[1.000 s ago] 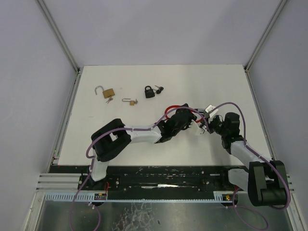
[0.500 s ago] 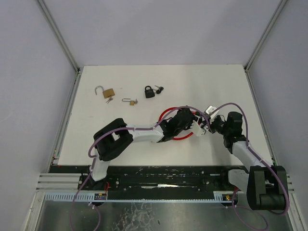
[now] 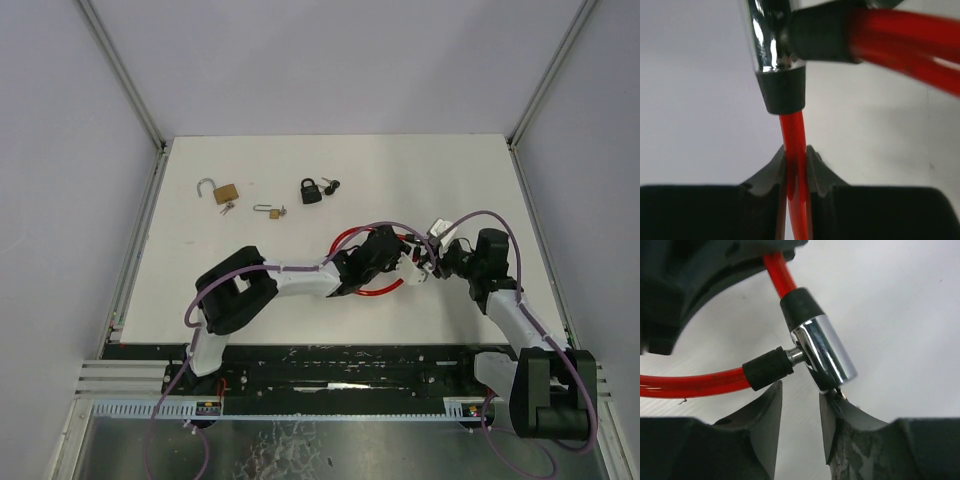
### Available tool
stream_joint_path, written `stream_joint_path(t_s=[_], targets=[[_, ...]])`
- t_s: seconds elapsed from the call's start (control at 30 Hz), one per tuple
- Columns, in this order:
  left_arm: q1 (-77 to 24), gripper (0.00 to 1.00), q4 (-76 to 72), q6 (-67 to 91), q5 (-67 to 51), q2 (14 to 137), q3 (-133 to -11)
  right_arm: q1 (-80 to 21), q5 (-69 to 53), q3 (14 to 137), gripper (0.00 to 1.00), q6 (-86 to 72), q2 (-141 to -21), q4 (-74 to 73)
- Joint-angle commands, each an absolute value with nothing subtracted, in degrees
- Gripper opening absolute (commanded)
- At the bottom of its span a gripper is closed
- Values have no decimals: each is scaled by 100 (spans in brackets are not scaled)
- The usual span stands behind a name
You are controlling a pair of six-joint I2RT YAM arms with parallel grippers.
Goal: Lock with the key
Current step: Lock the lock.
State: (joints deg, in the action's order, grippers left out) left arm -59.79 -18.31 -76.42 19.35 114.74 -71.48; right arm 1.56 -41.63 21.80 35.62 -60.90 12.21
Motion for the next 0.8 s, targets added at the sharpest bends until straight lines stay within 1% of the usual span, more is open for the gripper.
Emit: stream_joint_path(t_s=[0.0,0.17,0.3,0.43,0.57,0.77], targets=[[-5949,0,-1272,-7691,1889,11607,-7071,264,-5201,2944,46,3537,-5700,1217],[-5933,0,-1320,-7628,1888,11599,-7088,363,-5591,3249,58,3961,-5597,371],[-5893,0,-1410,-7481,1907,11568,-7093,446,-5574,3427,61,4132,-5604,9],[-5871,0,-1506,-7392,1902,11523,-7077,594,-5566,3608,63,3979,-5641,-181],[-5861,0,-1729,-7273,2034,11502,-7072,783,-5624,3949,65,3048,-5691,-161],[-5827,0,-2249,-6907,2346,11471,-7104,1214,-5768,4620,68,655,-5994,-157]])
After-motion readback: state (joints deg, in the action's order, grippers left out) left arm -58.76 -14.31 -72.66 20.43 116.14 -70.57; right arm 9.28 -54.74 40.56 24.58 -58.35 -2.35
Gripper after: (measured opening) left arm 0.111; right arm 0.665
